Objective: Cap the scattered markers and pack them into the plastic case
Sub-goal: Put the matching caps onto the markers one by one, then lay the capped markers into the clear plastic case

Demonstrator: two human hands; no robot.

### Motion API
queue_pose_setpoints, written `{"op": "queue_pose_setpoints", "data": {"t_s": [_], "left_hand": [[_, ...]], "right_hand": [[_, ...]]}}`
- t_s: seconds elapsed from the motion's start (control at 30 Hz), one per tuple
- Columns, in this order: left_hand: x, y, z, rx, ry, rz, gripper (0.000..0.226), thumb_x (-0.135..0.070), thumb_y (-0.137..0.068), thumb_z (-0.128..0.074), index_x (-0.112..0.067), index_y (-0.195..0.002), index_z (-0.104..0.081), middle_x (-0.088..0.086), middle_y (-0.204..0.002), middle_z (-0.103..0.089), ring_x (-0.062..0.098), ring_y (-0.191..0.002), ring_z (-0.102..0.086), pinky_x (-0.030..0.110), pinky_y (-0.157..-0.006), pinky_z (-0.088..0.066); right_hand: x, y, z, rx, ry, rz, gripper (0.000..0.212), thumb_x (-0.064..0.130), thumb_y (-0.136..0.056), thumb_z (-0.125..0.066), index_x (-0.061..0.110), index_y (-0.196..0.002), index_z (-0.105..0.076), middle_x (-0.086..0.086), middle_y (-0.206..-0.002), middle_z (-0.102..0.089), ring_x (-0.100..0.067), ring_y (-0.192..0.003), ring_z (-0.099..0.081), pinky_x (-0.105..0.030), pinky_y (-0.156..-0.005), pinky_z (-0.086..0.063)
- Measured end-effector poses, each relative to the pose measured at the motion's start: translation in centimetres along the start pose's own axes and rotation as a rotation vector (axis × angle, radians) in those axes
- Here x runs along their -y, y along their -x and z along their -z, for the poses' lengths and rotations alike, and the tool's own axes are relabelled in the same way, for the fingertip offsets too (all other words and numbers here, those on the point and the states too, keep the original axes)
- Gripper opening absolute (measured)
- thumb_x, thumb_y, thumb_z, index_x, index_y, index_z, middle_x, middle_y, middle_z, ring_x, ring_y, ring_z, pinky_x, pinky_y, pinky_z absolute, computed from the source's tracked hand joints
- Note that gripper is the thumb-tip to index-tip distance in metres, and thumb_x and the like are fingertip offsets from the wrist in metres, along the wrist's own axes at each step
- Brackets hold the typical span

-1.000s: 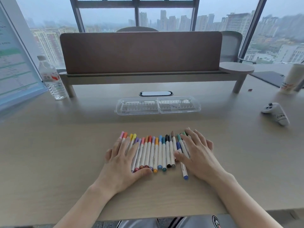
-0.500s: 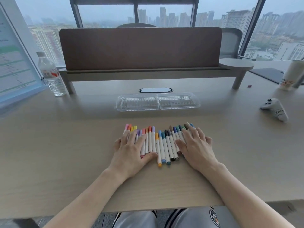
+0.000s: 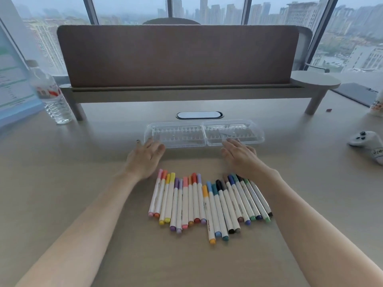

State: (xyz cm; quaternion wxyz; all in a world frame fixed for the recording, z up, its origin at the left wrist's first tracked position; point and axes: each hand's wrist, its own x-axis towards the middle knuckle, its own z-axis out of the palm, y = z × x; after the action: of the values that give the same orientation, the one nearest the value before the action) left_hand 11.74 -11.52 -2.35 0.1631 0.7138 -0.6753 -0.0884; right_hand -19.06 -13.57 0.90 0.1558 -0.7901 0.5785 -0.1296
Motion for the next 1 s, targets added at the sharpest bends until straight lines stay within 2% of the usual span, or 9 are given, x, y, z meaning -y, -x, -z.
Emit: {"op": "queue_pose_setpoints", "data": {"t_s": [0.07, 0.23, 0.33, 0.43, 0.5, 0.63, 0.77, 0.83, 1.0], "left_hand": [[0.5, 0.1, -0.6, 0.003, 0.012, -0.021, 0.086, -0.077, -0.091, 0.0, -0.029, -0.155, -0.034, -0.002, -0.164, -0.027, 0.03, -0.153, -0.018, 0.051, -0.123, -0.015], [-0.6, 1.8, -0.4, -0.017, 0.19, -0.1, 0.094, -0.078, -0.09, 0.001, -0.022, -0.15, -0.045, 0.0, -0.156, -0.043, 0.019, -0.148, -0.031, 0.037, -0.123, -0.019], [-1.7, 3.2, -0.1, 0.023, 0.329, -0.096, 0.082, -0.065, -0.095, -0.007, -0.019, -0.147, -0.05, 0.0, -0.154, -0.045, 0.017, -0.147, -0.033, 0.026, -0.114, -0.018], [-1.8, 4.6, -0.3, 0.005, 0.453, -0.129, 0.1, -0.084, -0.085, -0.001, -0.023, -0.137, -0.06, -0.002, -0.146, -0.055, 0.015, -0.141, -0.042, 0.032, -0.115, -0.025], [-1.4, 5.4, -0.4, 0.028, 0.512, -0.143, 0.089, -0.083, -0.087, -0.001, -0.035, -0.132, -0.062, -0.012, -0.141, -0.057, 0.005, -0.135, -0.045, 0.032, -0.114, -0.028], [-1.5, 7.6, 0.4, 0.093, 0.699, -0.116, 0.06, -0.054, -0.103, -0.011, -0.039, -0.124, -0.065, -0.027, -0.127, -0.06, -0.02, -0.118, -0.049, 0.01, -0.101, -0.029], [-0.8, 8.2, 0.2, 0.063, 0.709, -0.104, 0.056, -0.052, -0.105, -0.021, -0.028, -0.132, -0.063, -0.013, -0.137, -0.061, -0.001, -0.129, -0.051, 0.019, -0.107, -0.032], [-0.7, 8.4, 0.2, -0.066, 0.585, -0.076, 0.043, -0.046, -0.104, -0.037, -0.024, -0.132, -0.062, -0.008, -0.134, -0.061, 0.0, -0.118, -0.055, 0.008, -0.095, -0.035], [-0.3, 9.2, 0.4, -0.247, 0.304, 0.025, 0.022, -0.05, -0.09, -0.066, -0.029, -0.087, -0.062, -0.011, -0.09, -0.063, 0.004, -0.078, -0.057, 0.015, -0.063, -0.039]], "right_hand": [[-0.4, -1.0, -0.4, 0.025, 0.028, -0.011, 0.049, 0.04, -0.106, -0.026, 0.017, -0.147, -0.04, 0.0, -0.159, -0.032, -0.014, -0.148, -0.02, -0.04, -0.117, -0.011], [-1.1, 0.2, 0.1, -0.002, 0.011, -0.058, 0.043, 0.037, -0.105, -0.024, 0.019, -0.13, -0.054, 0.0, -0.136, -0.052, -0.016, -0.128, -0.044, -0.039, -0.107, -0.02], [-1.8, 1.9, 0.8, -0.033, 0.012, -0.059, 0.042, 0.039, -0.104, -0.021, 0.024, -0.101, -0.06, 0.005, -0.108, -0.059, -0.017, -0.108, -0.054, -0.041, -0.099, -0.027], [-2.5, 3.5, 1.2, -0.084, -0.003, -0.078, 0.041, 0.039, -0.105, -0.021, 0.028, -0.077, -0.048, 0.008, -0.089, -0.054, -0.016, -0.093, -0.053, -0.044, -0.097, -0.032], [-2.9, 4.2, 1.2, -0.108, -0.016, -0.1, 0.039, 0.039, -0.105, -0.023, 0.032, -0.072, -0.042, 0.012, -0.084, -0.05, -0.016, -0.088, -0.051, -0.046, -0.097, -0.034], [-3.3, 5.6, 0.2, -0.198, -0.056, -0.13, 0.036, 0.036, -0.105, -0.027, 0.029, -0.085, -0.056, 0.012, -0.094, -0.054, -0.016, -0.091, -0.049, -0.045, -0.098, -0.033], [-3.0, 6.4, -0.8, -0.29, -0.058, -0.147, 0.038, 0.034, -0.105, -0.028, 0.021, -0.099, -0.063, 0.004, -0.106, -0.06, -0.019, -0.1, -0.051, -0.036, -0.09, -0.025], [-2.5, 6.4, -0.9, -0.324, -0.07, -0.153, 0.036, 0.033, -0.105, -0.03, 0.022, -0.093, -0.061, 0.002, -0.102, -0.061, -0.019, -0.097, -0.051, -0.035, -0.089, -0.024], [0.1, 6.2, -0.9, -0.347, -0.096, -0.04, 0.031, 0.036, -0.103, -0.037, 0.025, -0.108, -0.065, 0.006, -0.11, -0.062, -0.016, -0.106, -0.052, -0.036, -0.094, -0.027]]}}
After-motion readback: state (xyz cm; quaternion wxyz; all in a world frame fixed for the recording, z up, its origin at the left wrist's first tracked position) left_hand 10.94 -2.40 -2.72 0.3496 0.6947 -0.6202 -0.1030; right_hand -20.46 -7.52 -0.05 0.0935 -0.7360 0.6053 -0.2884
